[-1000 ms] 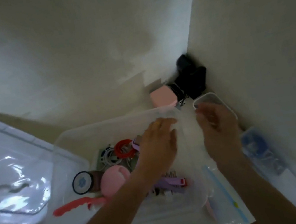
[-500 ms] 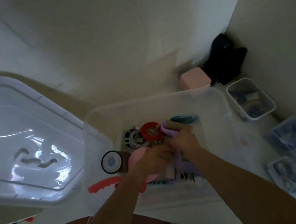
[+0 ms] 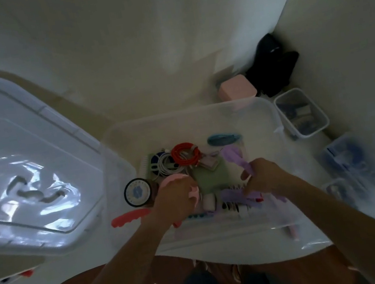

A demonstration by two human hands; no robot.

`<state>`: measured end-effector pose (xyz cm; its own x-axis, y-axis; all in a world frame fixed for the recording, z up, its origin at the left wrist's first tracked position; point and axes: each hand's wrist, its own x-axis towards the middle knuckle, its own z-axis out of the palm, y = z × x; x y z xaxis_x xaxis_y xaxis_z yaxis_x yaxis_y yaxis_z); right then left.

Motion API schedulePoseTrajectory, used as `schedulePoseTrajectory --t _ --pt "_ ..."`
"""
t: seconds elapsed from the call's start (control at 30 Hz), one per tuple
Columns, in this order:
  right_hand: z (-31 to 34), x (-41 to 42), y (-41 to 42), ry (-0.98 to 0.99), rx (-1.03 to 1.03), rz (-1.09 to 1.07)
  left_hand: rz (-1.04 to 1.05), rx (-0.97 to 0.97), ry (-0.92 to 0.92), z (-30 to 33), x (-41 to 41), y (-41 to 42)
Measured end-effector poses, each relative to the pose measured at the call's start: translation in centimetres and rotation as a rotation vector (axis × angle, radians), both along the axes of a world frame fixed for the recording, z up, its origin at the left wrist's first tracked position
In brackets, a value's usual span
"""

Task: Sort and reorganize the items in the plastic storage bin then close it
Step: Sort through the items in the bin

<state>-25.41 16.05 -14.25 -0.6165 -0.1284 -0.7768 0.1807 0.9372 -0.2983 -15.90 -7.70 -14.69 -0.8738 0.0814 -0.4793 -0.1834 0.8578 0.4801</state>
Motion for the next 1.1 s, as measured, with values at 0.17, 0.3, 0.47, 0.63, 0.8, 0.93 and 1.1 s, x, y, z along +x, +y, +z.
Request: schedulePoseTrajectory --t 0.17,0.3,0.47,0.63,0.8,0.93,1.1 --pt "-3.4 2.3 -2.2 0.071 0.065 0.254 -0.097 -0.028 -0.03 -0.1 0.9 1.2" --pt "-4.7 2.8 -2.9 0.195 0.078 0.193 -0.112 -0.011 -0.031 0.2 1.6 1.5" --pt "-2.9 1.8 -2.4 0.178 0.004 0.041 -0.05 -0.011 -0.028 0.4 3.0 0.7" --pt "-1.2 2.0 -3.9 0.183 -0.174 -0.118 -0.046 -0.16 -0.003 0.9 4.0 -0.6" --pt "-1.7 2.7 -6.5 0.246 -0.153 -0.144 0.035 -0.315 0.07 2.3 4.9 -3.2" --pt "-2.1 3.2 -7.7 0.238 -0.176 -0.124 -0.087 -0.511 0.202 3.4 5.5 -5.5" --pt "-1.6 4.0 -8.9 0.173 -0.342 -0.06 -0.238 -0.693 0.269 3.9 6.0 -6.7"
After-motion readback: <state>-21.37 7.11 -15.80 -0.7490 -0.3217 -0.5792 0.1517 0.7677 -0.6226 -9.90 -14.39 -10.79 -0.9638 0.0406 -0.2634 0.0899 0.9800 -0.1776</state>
